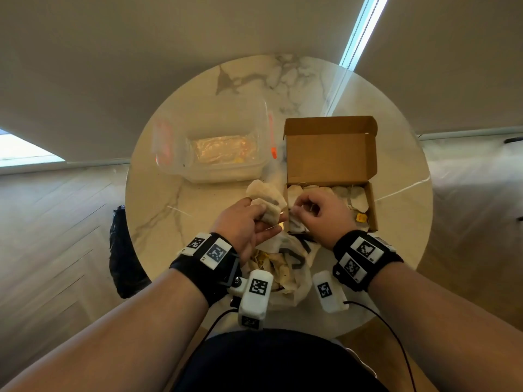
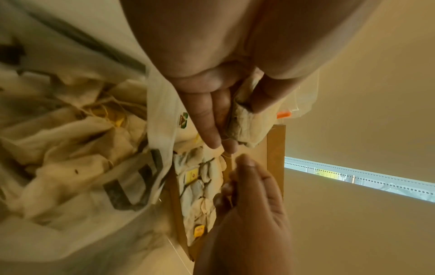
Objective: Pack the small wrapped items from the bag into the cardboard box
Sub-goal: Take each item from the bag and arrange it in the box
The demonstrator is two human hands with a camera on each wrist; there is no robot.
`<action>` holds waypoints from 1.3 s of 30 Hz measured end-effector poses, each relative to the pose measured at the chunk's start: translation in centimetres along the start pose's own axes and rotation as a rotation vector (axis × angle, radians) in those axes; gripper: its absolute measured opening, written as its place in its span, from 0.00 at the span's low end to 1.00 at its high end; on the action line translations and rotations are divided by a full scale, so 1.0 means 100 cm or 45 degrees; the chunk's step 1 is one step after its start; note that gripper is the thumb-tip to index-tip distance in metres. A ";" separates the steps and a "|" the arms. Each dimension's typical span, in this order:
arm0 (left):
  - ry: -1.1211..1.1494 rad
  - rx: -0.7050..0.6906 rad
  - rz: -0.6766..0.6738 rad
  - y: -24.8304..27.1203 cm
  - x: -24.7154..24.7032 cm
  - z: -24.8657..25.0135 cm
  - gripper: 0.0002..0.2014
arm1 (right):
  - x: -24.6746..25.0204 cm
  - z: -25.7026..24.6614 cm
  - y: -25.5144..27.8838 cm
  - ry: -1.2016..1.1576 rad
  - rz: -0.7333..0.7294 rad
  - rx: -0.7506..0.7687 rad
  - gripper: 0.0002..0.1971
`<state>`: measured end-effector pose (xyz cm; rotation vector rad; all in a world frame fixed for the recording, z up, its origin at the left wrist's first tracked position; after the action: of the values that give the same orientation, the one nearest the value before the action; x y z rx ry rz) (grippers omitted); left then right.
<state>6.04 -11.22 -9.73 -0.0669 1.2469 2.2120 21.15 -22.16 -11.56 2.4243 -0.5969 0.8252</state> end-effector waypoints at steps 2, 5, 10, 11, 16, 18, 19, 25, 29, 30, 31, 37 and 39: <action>0.027 -0.006 -0.030 0.000 -0.010 0.001 0.12 | 0.016 -0.016 0.010 -0.200 0.052 0.083 0.07; 0.050 -0.038 -0.075 -0.002 -0.025 0.001 0.14 | 0.022 -0.027 0.017 -0.243 -0.017 0.065 0.10; 0.128 -0.013 -0.083 -0.003 -0.043 0.003 0.14 | 0.027 -0.012 0.022 -0.642 0.001 -0.135 0.06; 0.155 -0.021 -0.048 -0.005 -0.042 0.005 0.14 | 0.030 -0.009 0.025 -0.818 -0.003 -0.185 0.05; 0.125 -0.098 0.195 -0.012 -0.018 0.018 0.09 | 0.050 -0.004 0.036 -1.517 -0.035 -0.357 0.10; 0.041 -0.122 0.234 -0.012 -0.013 0.021 0.08 | 0.057 -0.005 0.039 -1.618 -0.062 -0.380 0.09; -0.022 -0.125 0.212 -0.010 -0.016 0.022 0.07 | 0.059 -0.006 0.039 -1.627 -0.076 -0.385 0.08; -0.081 -0.104 -0.083 0.007 -0.057 0.009 0.12 | 0.052 -0.007 0.038 -1.291 -0.041 -0.333 0.05; -0.193 -0.183 -0.124 0.002 -0.063 0.005 0.13 | 0.053 -0.004 0.040 -1.100 -0.064 -0.275 0.11; -0.184 -0.180 -0.100 0.000 -0.061 0.005 0.13 | 0.053 -0.002 0.040 -1.080 -0.080 -0.270 0.10; -0.156 -0.173 -0.083 -0.002 -0.059 0.006 0.13 | 0.055 0.000 0.040 -1.074 -0.093 -0.269 0.08; -0.160 -0.245 0.029 -0.009 -0.040 0.014 0.08 | 0.062 0.020 0.039 -1.057 -0.060 -0.333 0.15; -0.257 -0.278 0.041 -0.011 -0.037 0.014 0.08 | 0.065 0.021 0.038 -1.130 -0.045 -0.336 0.16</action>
<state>10.04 -11.42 -8.61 0.0890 0.9019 2.3100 24.67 -27.91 -7.57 2.4468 -0.8935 -0.3881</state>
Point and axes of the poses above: each hand's wrist, its own y-axis away from the middle knuckle, its own x-axis out of the back of the hand, z = x × y, the point moved 4 cm from there along -y, towards the middle knuckle, and after that the axes turned 3 degrees about -z, right-handed, at the moved point
